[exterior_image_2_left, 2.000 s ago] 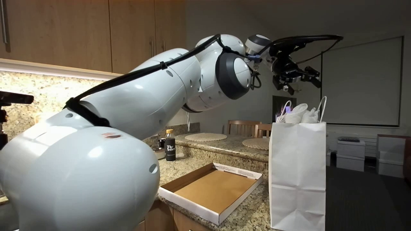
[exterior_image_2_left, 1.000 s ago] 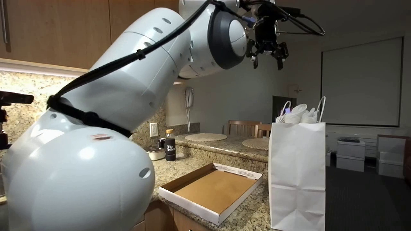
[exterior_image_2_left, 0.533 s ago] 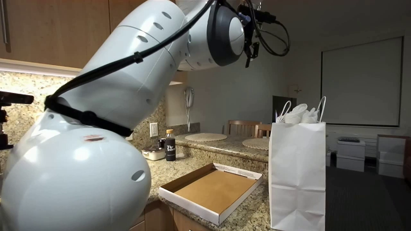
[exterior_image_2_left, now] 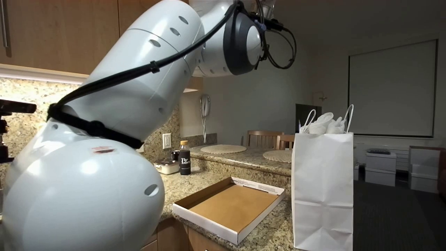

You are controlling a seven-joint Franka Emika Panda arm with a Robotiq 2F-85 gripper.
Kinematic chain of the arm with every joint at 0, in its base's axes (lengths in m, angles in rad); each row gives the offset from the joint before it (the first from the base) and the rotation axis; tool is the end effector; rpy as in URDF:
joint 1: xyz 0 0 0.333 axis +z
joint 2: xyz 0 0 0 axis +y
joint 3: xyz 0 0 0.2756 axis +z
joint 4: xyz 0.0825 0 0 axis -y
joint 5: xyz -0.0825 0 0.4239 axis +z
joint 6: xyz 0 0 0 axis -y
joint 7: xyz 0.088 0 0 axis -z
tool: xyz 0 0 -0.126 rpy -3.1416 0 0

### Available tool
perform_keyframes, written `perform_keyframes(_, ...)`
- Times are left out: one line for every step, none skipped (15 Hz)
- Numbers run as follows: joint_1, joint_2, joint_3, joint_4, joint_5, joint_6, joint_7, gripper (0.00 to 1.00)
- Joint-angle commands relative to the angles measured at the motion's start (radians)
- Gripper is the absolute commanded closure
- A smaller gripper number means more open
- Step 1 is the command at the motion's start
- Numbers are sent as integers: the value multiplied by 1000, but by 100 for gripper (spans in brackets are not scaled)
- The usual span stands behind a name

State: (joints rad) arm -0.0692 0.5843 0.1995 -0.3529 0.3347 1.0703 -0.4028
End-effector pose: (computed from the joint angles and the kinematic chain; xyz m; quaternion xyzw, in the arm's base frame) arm 0.6054 0.0655 0.7371 -0.9227 -0.3248 -0.1035 0.1801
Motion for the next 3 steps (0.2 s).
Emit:
perform_keyframes(-1, 0, 6, 0, -4, 0, 4, 0)
perform_keyframes(-1, 0, 6, 0, -4, 0, 4, 0)
perform_keyframes(-2, 0, 6, 0, -4, 0, 4, 0)
